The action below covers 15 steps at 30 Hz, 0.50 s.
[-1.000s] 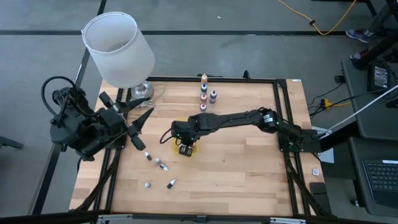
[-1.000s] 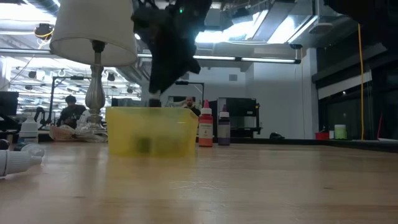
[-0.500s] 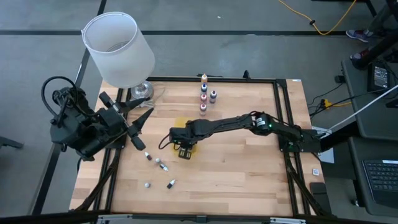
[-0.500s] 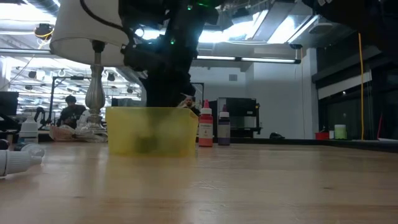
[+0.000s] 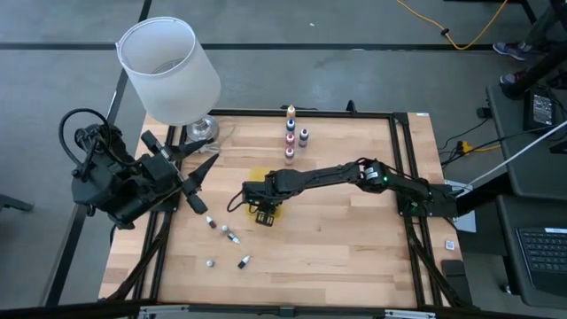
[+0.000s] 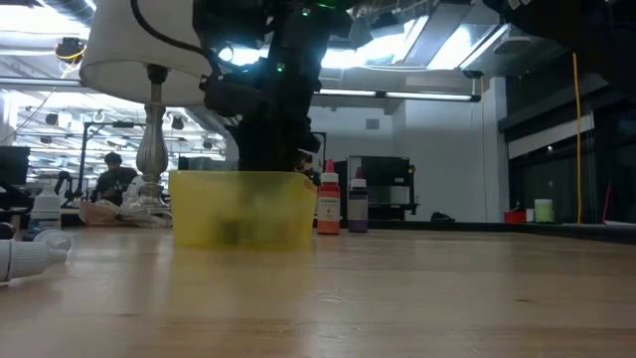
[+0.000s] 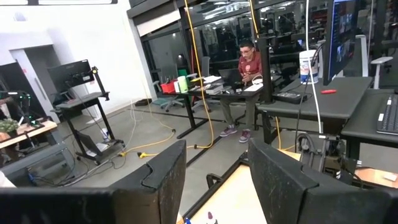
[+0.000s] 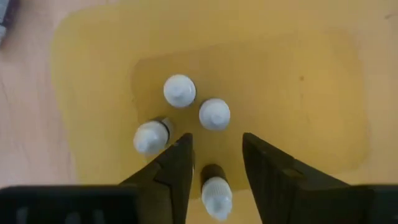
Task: Pick & Place food coloring
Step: Put the small black bottle into the yellow bin
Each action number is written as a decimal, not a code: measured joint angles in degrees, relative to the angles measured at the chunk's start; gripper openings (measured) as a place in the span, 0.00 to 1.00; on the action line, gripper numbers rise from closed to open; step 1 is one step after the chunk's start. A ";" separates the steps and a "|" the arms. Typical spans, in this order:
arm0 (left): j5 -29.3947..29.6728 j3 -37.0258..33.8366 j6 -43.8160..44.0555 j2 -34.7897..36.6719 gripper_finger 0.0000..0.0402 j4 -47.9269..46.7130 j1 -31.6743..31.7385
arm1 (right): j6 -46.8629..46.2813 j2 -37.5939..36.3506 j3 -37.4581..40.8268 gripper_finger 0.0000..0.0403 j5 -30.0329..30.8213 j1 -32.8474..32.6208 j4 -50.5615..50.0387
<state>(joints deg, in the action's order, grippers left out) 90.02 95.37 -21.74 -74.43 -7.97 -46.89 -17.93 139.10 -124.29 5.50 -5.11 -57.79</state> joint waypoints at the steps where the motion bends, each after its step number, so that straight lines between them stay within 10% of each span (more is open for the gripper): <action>1: 0.00 0.00 0.00 0.00 0.42 0.00 0.00 | -0.13 -0.01 -0.56 0.36 0.00 -0.01 -0.80; 15: -0.11 0.00 0.03 0.00 0.41 -1.33 0.28 | -8.37 -8.59 -8.91 0.38 15.23 -1.12 -13.44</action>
<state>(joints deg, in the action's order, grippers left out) 89.91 95.37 -21.71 -74.43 -9.30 -46.62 -26.30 130.51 -133.21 20.72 -6.23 -71.23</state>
